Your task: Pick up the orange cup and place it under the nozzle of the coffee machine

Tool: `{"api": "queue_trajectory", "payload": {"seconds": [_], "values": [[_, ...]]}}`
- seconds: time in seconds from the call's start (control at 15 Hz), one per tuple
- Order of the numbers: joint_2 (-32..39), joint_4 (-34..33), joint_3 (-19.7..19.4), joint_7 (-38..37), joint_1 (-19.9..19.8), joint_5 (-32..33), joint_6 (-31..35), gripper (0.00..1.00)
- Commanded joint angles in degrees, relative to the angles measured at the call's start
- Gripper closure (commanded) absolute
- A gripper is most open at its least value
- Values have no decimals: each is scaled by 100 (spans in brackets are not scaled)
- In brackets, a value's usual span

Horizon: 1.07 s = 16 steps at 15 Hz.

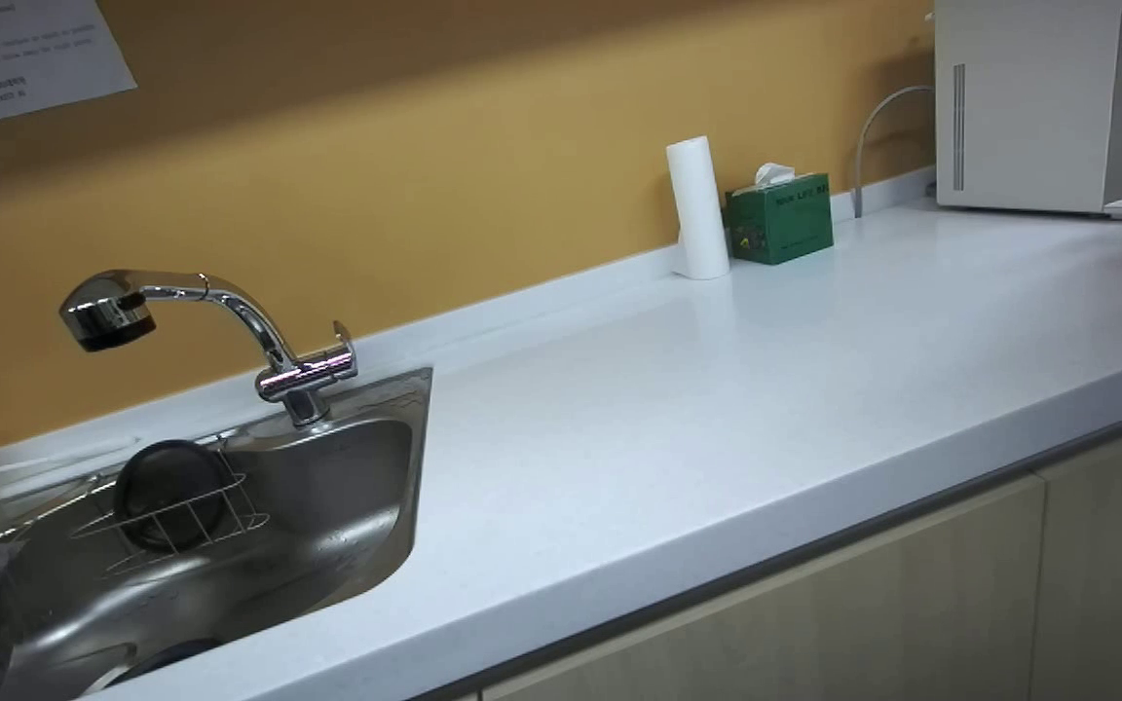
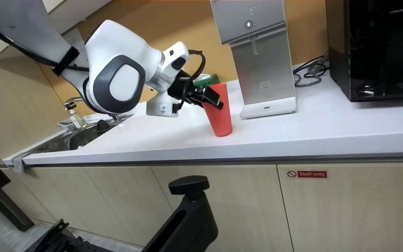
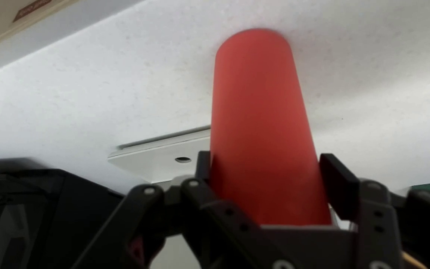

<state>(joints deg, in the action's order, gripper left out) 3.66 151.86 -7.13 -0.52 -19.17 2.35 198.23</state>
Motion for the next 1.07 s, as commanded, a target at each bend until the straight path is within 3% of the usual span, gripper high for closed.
{"api": "queue_trajectory", "payload": {"seconds": [0.0,0.47,0.8,0.87,1.0], "values": [[-388,74,-215,263,245,-29,-6,52],[-584,-169,-255,296,315,135,-29,52],[-528,-434,-272,150,348,406,-457,52],[-510,-318,-347,457,438,132,-294,27],[-510,-343,-344,452,449,167,-358,27]]}}
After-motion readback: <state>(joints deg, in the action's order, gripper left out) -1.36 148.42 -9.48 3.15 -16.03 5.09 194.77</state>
